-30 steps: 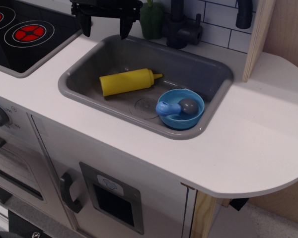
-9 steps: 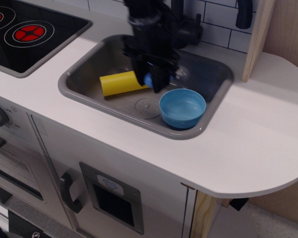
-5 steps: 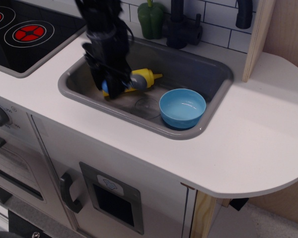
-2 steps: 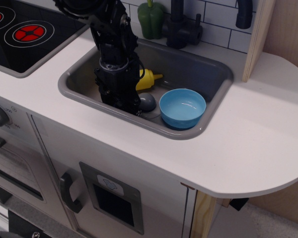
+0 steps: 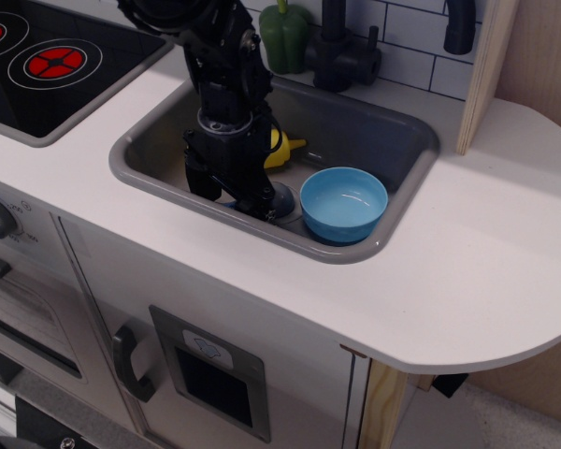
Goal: Take spoon out of bowl sink
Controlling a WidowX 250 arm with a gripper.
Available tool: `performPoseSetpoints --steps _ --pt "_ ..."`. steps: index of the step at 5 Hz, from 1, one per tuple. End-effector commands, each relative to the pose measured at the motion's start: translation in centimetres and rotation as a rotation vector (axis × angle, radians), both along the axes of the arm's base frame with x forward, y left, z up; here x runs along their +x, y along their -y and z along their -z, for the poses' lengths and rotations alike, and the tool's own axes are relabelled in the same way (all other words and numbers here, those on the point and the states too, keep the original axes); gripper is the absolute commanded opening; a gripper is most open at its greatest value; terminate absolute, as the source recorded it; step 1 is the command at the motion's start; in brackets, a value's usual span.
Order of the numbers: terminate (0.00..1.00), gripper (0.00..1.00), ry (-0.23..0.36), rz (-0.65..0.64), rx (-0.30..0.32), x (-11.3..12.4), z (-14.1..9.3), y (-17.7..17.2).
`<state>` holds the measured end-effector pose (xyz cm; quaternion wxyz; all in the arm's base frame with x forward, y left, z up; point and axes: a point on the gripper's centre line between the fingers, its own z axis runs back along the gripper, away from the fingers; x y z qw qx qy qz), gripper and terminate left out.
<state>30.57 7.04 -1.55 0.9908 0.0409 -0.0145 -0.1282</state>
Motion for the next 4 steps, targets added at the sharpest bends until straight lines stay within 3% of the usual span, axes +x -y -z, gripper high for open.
performPoseSetpoints --steps 1,2,3,4 --pt "0.00 1.00 0.130 -0.070 -0.016 0.9 -8.4 -1.4" --pt "0.00 1.00 0.163 -0.097 -0.005 0.9 -10.5 -1.4" --pt "0.00 1.00 0.163 -0.097 -0.005 0.9 -10.5 -1.4" --pt "1.00 1.00 0.163 -0.097 -0.005 0.9 -10.5 -1.4"
